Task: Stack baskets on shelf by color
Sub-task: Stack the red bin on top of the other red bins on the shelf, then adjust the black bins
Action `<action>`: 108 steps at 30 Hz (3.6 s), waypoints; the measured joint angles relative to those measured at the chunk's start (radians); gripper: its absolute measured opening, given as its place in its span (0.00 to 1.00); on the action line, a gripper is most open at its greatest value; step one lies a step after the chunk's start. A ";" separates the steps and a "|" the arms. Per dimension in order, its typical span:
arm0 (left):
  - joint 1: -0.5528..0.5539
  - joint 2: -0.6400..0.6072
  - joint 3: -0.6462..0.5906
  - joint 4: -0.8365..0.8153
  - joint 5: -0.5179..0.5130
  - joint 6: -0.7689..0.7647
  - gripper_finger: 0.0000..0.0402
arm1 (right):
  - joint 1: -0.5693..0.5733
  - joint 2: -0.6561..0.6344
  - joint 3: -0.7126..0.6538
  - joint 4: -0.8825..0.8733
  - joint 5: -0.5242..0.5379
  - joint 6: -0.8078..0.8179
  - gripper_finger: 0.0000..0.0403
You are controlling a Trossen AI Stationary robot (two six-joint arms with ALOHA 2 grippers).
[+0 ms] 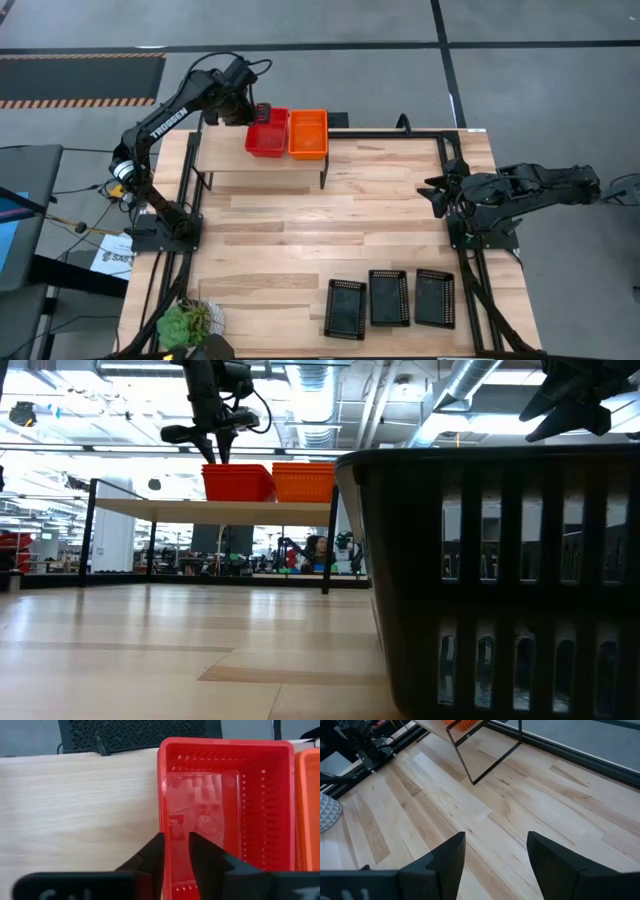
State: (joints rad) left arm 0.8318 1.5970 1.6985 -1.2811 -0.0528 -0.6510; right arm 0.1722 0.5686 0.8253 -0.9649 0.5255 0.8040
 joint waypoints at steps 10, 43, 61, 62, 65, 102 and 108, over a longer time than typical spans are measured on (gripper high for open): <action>0.000 0.000 0.000 0.022 0.012 0.063 0.39 | 0.000 0.000 0.000 0.000 0.000 0.000 0.58; -0.629 -0.008 0.276 0.094 0.329 0.005 0.37 | 0.080 0.179 0.000 -0.169 -0.428 0.213 0.56; -0.858 -0.008 0.275 0.237 0.059 -0.109 0.37 | 0.778 0.619 0.000 0.041 -0.519 0.650 0.37; -0.863 -0.008 0.275 0.241 0.057 -0.106 0.37 | 0.788 0.652 0.000 0.041 -0.509 0.669 0.36; -0.875 -0.008 0.275 0.253 0.053 -0.097 0.37 | 0.792 0.753 0.000 0.042 -0.500 0.696 0.30; -1.105 -0.299 0.275 0.192 0.006 -0.067 0.37 | 0.264 1.489 0.618 0.429 -0.703 -0.517 0.17; -1.104 -0.311 0.275 0.163 -0.016 -0.093 0.37 | 0.194 1.569 0.773 0.424 -0.729 -0.757 0.17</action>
State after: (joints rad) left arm -0.2723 1.2859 1.9739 -1.1182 -0.0684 -0.7439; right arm 0.3664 2.1372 1.5981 -0.5409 -0.2036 0.0470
